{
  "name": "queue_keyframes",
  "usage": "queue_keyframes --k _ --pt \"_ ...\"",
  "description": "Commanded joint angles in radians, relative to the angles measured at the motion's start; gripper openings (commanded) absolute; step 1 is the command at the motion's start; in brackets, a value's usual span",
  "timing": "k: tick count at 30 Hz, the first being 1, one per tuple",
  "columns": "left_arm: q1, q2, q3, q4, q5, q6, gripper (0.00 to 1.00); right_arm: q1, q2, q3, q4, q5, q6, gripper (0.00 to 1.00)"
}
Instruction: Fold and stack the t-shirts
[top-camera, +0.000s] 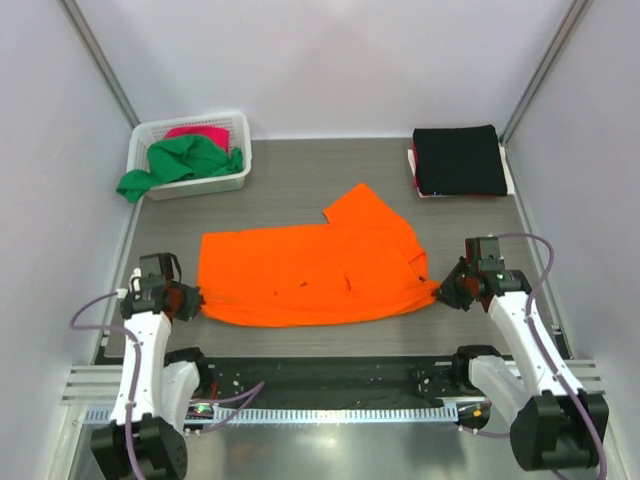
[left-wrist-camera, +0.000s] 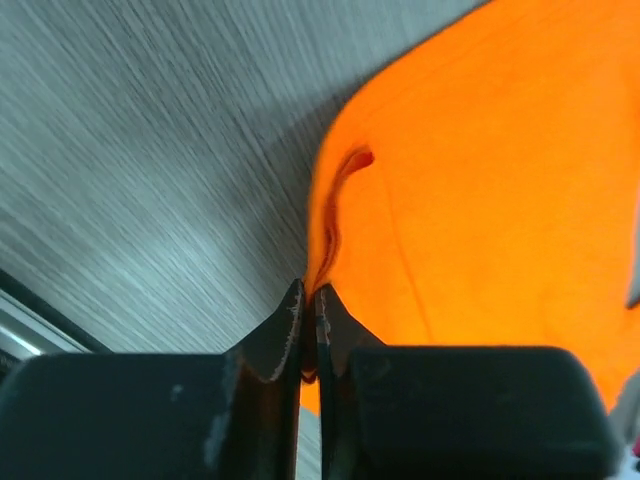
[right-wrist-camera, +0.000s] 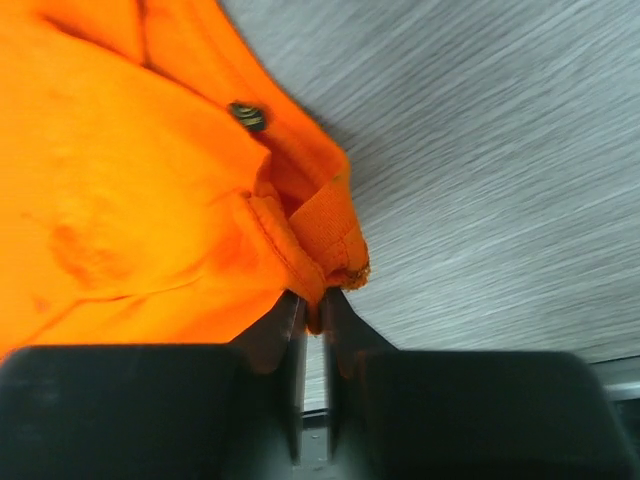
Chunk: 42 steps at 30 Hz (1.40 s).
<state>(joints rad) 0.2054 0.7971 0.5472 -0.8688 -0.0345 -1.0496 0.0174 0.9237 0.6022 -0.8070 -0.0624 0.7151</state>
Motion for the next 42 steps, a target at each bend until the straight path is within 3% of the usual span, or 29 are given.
queue_keyframes --k 1,3,4,5,6,7,8,11,13,16,17,19,22,23,27,32,38,42 --pt "0.008 -0.1 0.065 -0.112 -0.053 -0.079 0.08 -0.005 -0.095 -0.013 -0.018 -0.045 0.09 0.26" --pt "0.008 -0.146 0.08 -0.157 -0.071 -0.09 0.14 -0.005 -0.15 -0.028 -0.056 -0.06 0.103 0.41" --pt "0.008 -0.185 0.088 -0.197 -0.071 -0.09 0.28 -0.004 -0.17 -0.03 -0.075 -0.06 0.113 0.55" --pt "0.008 -0.2 0.095 -0.228 -0.065 -0.089 0.43 -0.005 -0.192 -0.028 -0.092 -0.057 0.116 0.81" --pt "0.008 -0.214 0.109 -0.248 -0.067 -0.084 0.61 -0.004 -0.216 -0.015 -0.134 -0.05 0.121 0.94" --pt "0.008 -0.235 0.12 -0.286 -0.068 -0.064 0.89 -0.005 -0.256 -0.006 -0.153 -0.044 0.124 1.0" --pt "0.003 -0.234 0.135 -0.304 -0.073 -0.053 0.98 -0.005 -0.275 0.008 -0.168 -0.027 0.124 1.0" --pt "0.002 -0.207 0.194 -0.291 -0.081 0.02 1.0 -0.004 -0.293 0.08 -0.163 -0.037 0.075 1.0" --pt "0.003 -0.19 0.253 -0.248 -0.058 0.065 1.0 -0.005 -0.252 0.14 -0.074 -0.072 0.028 0.99" --pt "0.002 -0.118 0.315 -0.095 0.066 0.236 1.0 0.013 -0.033 0.255 0.038 -0.163 -0.084 0.96" --pt "0.002 -0.089 0.374 -0.082 0.074 0.329 1.0 0.035 0.109 0.296 0.058 -0.159 -0.11 0.96" --pt "0.002 0.019 0.442 -0.091 0.061 0.413 1.0 0.111 0.24 0.451 0.087 -0.067 -0.188 0.93" --pt "0.003 0.123 0.456 -0.082 0.041 0.534 1.0 0.165 0.516 0.672 0.14 -0.054 -0.291 0.87" --pt "-0.007 0.137 0.45 -0.076 -0.012 0.533 1.0 0.17 0.579 0.733 0.146 -0.053 -0.311 0.86" --pt "-0.009 0.126 0.366 0.002 0.027 0.504 1.0 0.179 0.954 1.094 0.163 -0.024 -0.385 0.79" --pt "-0.006 0.071 0.329 0.056 -0.005 0.491 1.0 0.188 1.262 1.468 0.111 -0.004 -0.405 0.71" --pt "-0.006 0.054 0.316 0.07 -0.013 0.487 1.0 0.23 1.513 1.695 0.104 -0.001 -0.416 0.69" --pt "-0.006 0.065 0.318 0.07 -0.004 0.49 1.0 0.248 1.589 1.742 0.108 0.013 -0.421 0.67"
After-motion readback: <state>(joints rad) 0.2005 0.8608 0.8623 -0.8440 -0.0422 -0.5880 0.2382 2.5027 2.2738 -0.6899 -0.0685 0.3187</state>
